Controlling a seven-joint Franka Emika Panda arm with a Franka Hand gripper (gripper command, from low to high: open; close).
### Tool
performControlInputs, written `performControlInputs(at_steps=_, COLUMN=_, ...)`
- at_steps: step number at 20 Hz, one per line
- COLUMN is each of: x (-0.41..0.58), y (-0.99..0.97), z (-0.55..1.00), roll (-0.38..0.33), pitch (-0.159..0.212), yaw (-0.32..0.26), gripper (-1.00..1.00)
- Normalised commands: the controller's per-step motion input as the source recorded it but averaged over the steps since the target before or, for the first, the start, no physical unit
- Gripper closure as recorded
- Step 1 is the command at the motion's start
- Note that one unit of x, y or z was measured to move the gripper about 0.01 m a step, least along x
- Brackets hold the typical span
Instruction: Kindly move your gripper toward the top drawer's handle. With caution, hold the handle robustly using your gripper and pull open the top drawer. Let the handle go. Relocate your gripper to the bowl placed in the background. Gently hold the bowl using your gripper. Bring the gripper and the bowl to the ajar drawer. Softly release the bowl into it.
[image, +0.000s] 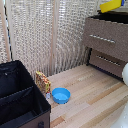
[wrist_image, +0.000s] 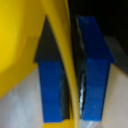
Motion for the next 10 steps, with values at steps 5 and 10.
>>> performControlInputs(at_steps=5, x=0.053, y=-0.1, z=-0.01, roll=0.0, pitch=0.014, yaw=-0.003, gripper=-1.0)
performControlInputs(at_steps=10, x=0.173, y=-0.02, z=0.05, roll=0.008, pitch=0.057, yaw=0.0, gripper=-1.0)
